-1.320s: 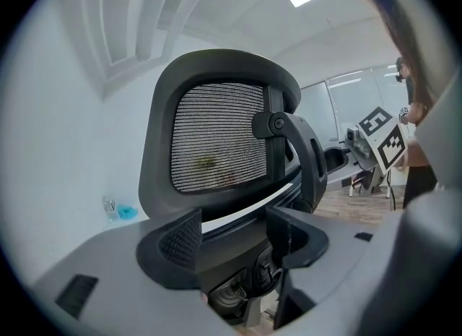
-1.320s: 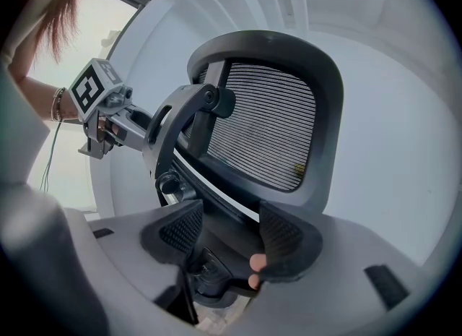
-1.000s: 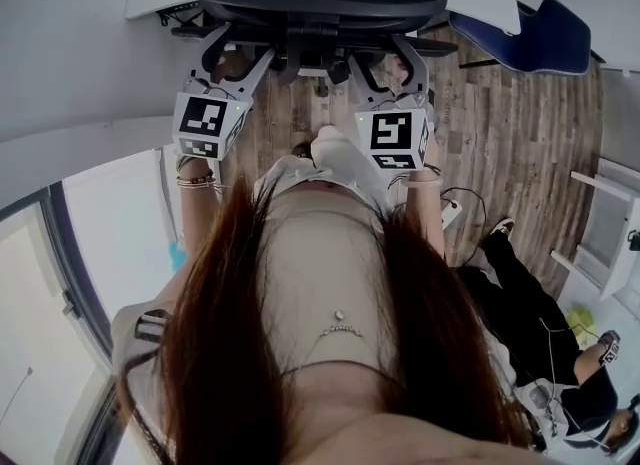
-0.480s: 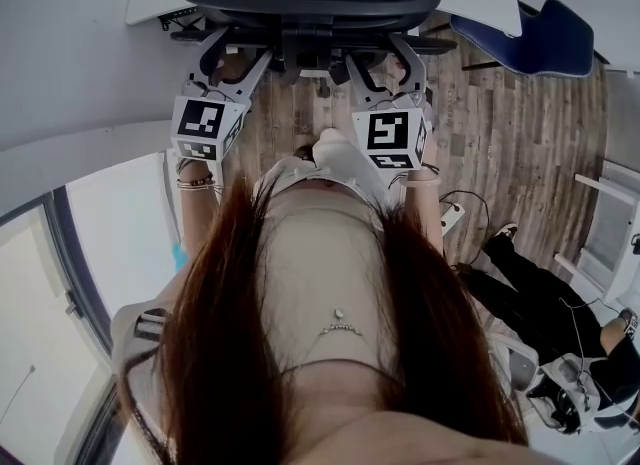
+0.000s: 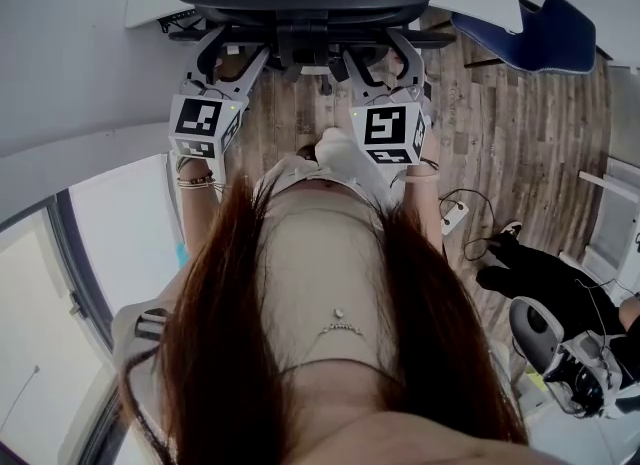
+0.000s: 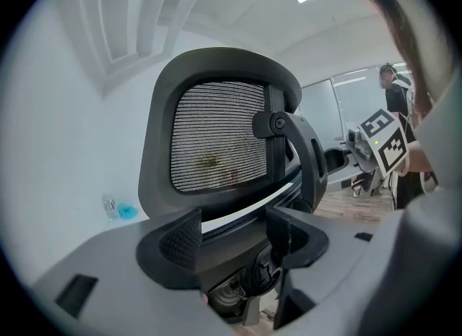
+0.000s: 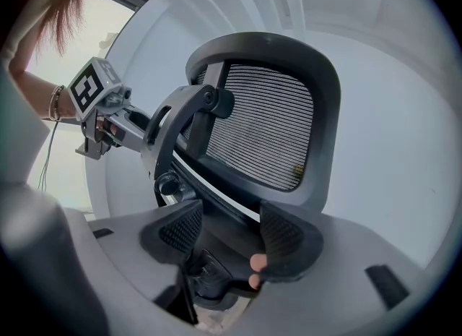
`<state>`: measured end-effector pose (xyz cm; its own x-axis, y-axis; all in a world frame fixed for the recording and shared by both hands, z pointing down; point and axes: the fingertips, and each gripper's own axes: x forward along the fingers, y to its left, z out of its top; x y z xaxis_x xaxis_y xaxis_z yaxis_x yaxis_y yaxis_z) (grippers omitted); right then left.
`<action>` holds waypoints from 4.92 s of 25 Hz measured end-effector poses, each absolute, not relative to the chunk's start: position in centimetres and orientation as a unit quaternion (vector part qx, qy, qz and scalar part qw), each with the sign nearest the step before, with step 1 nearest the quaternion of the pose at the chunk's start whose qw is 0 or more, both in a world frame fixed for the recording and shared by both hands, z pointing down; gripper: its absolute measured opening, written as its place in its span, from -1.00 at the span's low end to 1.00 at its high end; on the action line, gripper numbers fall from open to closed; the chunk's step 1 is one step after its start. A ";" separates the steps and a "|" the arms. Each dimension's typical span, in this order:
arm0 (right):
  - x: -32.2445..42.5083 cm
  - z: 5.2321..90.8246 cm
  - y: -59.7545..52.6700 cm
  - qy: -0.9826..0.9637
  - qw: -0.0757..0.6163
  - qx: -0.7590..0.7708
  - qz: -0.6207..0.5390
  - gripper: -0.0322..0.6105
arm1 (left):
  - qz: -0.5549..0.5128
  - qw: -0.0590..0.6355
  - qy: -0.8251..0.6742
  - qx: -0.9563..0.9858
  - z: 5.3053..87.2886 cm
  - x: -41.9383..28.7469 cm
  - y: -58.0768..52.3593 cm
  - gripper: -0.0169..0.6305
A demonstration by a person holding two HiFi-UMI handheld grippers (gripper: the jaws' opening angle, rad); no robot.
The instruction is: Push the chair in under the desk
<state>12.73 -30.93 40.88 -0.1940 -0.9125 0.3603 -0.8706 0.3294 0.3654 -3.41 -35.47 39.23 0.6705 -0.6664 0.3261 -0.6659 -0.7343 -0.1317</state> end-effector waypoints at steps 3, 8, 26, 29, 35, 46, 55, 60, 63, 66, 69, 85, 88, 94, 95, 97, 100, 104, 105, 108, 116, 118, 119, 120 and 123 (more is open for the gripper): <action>12.7 40.7 -30.9 -0.770 0.263 0.580 -0.042 -0.09 | -0.178 0.003 0.364 -0.914 39.1 -3.4 -35.5 -0.12; 12.7 40.5 -30.9 -0.768 0.262 0.582 -0.045 -0.09 | -0.176 0.006 0.363 -0.915 38.9 -3.4 -35.5 -0.12; 12.8 40.1 -30.8 -0.765 0.254 0.590 -0.056 -0.09 | -0.173 0.014 0.363 -0.915 38.5 -3.3 -35.5 -0.12; 12.7 40.1 -30.8 -0.764 0.252 0.591 -0.058 -0.09 | -0.171 0.015 0.364 -0.916 38.6 -3.3 -35.5 -0.12; 12.7 39.8 -30.8 -0.766 0.251 0.589 -0.061 -0.09 | -0.168 0.016 0.365 -0.915 38.2 -3.4 -35.5 -0.12; 12.8 39.8 -30.9 -0.767 0.250 0.587 -0.065 -0.09 | -0.165 0.017 0.370 -0.914 38.3 -3.4 -35.5 -0.12; 12.8 39.6 -31.0 -0.769 0.247 0.586 -0.071 -0.09 | -0.161 0.020 0.374 -0.913 38.1 -3.4 -35.4 -0.12; 12.8 39.7 -31.0 -0.770 0.247 0.584 -0.074 -0.09 | -0.161 0.020 0.377 -0.912 38.2 -3.5 -35.3 -0.12; 12.8 39.9 -31.2 -0.771 0.247 0.582 -0.075 -0.09 | -0.162 0.018 0.378 -0.911 38.4 -3.4 -35.4 -0.12; 12.8 39.7 -31.1 -0.770 0.246 0.583 -0.077 -0.09 | -0.159 0.020 0.378 -0.912 38.3 -3.4 -35.4 -0.12; 12.8 39.6 -31.0 -0.769 0.246 0.585 -0.080 -0.09 | -0.157 0.022 0.377 -0.912 38.2 -3.4 -35.3 -0.12; 12.9 39.5 -31.1 -0.766 0.243 0.589 -0.084 -0.09 | -0.150 0.029 0.376 -0.914 37.9 -3.3 -35.4 -0.12; 12.9 39.5 -31.1 -0.767 0.245 0.588 -0.083 -0.09 | -0.151 0.028 0.377 -0.913 37.9 -3.3 -35.4 -0.12; 12.9 39.1 -31.6 -0.773 0.237 0.581 -0.093 -0.08 | -0.151 0.027 0.379 -0.913 37.7 -3.2 -35.8 -0.12; 12.8 39.1 -31.5 -0.774 0.235 0.580 -0.095 -0.08 | -0.150 0.027 0.379 -0.913 37.8 -3.3 -35.6 -0.12; 12.9 39.3 -31.2 -0.773 0.237 0.580 -0.095 -0.08 | -0.149 0.028 0.379 -0.913 37.9 -3.3 -35.4 -0.12; 13.0 39.2 -31.1 -0.773 0.238 0.580 -0.095 -0.08 | -0.150 0.027 0.380 -0.913 37.8 -3.4 -35.3 -0.12; 12.8 39.1 -31.1 -0.777 0.234 0.576 -0.098 -0.08 | -0.150 0.026 0.380 -0.912 37.8 -3.4 -35.3 -0.12; 12.9 39.1 -31.1 -0.775 0.237 0.578 -0.096 -0.08 | -0.150 0.026 0.380 -0.912 37.8 -3.3 -35.3 -0.12; 13.0 39.1 -31.4 -0.772 0.240 0.580 -0.093 -0.08 | -0.150 0.027 0.379 -0.913 37.7 -3.3 -35.6 -0.12; 13.1 39.4 -31.4 -0.769 0.254 0.580 -0.086 -0.09 | -0.146 0.039 0.374 -0.915 37.9 -3.3 -35.6 -0.12; 13.1 39.4 -31.6 -0.767 0.258 0.581 -0.088 -0.09 | -0.153 0.043 0.372 -0.915 38.0 -3.2 -35.7 -0.12; 13.1 39.5 -31.6 -0.766 0.259 0.582 -0.089 -0.09 | -0.158 0.047 0.371 -0.914 38.1 -3.2 -35.7 -0.12; 13.1 39.5 -31.6 -0.764 0.260 0.583 -0.089 -0.09 | -0.161 0.052 0.370 -0.913 38.2 -3.2 -35.7 -0.12; 13.2 39.6 -31.6 -0.762 0.258 0.589 -0.083 -0.09 | -0.157 0.057 0.374 -0.912 38.1 -3.3 -35.4 -0.12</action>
<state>13.16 -31.58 39.59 -0.1743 -0.9397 0.2943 -0.8540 0.2931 0.4299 -3.28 -35.35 38.05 0.6702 -0.7007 0.2446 -0.6650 -0.7133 -0.2212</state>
